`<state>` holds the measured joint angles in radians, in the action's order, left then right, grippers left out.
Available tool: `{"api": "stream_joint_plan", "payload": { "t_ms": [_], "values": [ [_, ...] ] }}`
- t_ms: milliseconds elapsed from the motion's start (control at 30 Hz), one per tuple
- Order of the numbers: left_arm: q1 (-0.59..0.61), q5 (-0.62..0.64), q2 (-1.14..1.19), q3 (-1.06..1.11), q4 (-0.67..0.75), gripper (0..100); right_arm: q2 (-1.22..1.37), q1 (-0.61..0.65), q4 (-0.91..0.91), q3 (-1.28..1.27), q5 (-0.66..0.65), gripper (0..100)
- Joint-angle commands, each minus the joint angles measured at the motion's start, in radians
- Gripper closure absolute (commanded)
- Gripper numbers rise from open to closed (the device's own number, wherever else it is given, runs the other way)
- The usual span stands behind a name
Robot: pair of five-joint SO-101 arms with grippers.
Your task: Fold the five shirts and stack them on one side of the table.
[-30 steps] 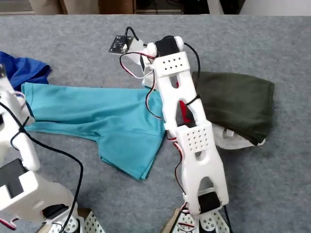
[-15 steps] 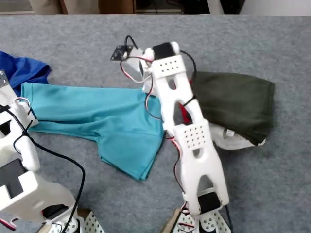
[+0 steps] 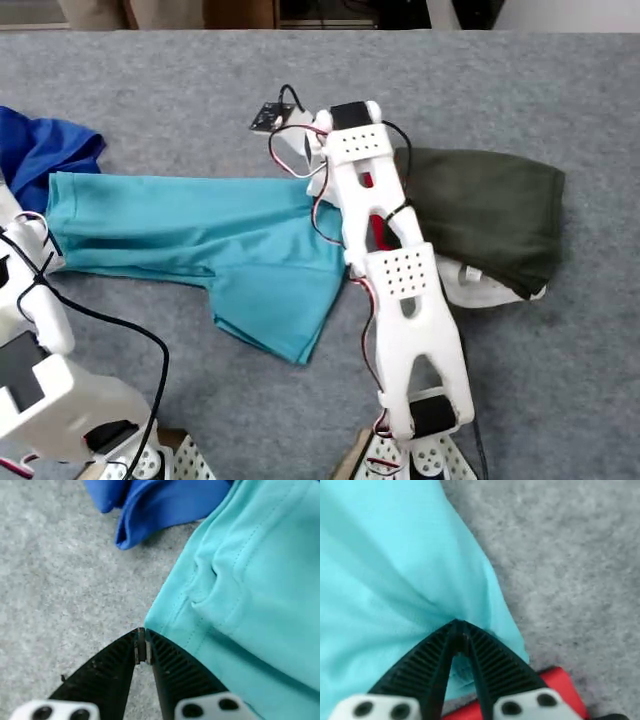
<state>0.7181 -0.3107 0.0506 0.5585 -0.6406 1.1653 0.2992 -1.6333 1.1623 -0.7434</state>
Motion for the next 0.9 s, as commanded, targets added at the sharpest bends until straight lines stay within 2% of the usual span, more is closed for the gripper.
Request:
{"api": "stream_joint_plan", "payload": {
  "t_ms": [0, 100, 200, 400, 533, 633, 767, 867],
  "values": [
    [0.005, -0.011, -0.001, -0.034, -0.011, 98, -0.002, -0.035, 0.029, 0.035, -0.011, 99.6],
    [0.012, 0.025, 0.053, -0.13, -0.083, 98, -0.004, -0.016, 0.028, 0.041, -0.015, 99.5],
    [0.002, 0.078, 0.067, -0.256, -0.233, 98, -0.004, 0.007, 0.029, 0.041, -0.037, 99.5],
    [-0.115, 0.173, 0.077, -0.356, -0.408, 98, -0.002, 0.013, 0.041, 0.035, -0.037, 99.5],
    [-0.124, 0.238, 0.079, -0.374, -0.443, 98, -0.002, 0.013, 0.041, 0.035, -0.037, 99.5],
    [-0.106, 0.239, 0.139, -0.404, -0.44, 98, -0.002, 0.013, 0.041, 0.035, -0.037, 99.5],
    [-0.084, 0.235, 0.351, -0.512, -0.451, 98, -0.002, 0.013, 0.041, 0.033, -0.037, 99.5],
    [-0.074, 0.239, 0.476, -0.649, -0.525, 98, -0.002, 0.013, 0.041, 0.033, -0.037, 99.5]
  ]
}}
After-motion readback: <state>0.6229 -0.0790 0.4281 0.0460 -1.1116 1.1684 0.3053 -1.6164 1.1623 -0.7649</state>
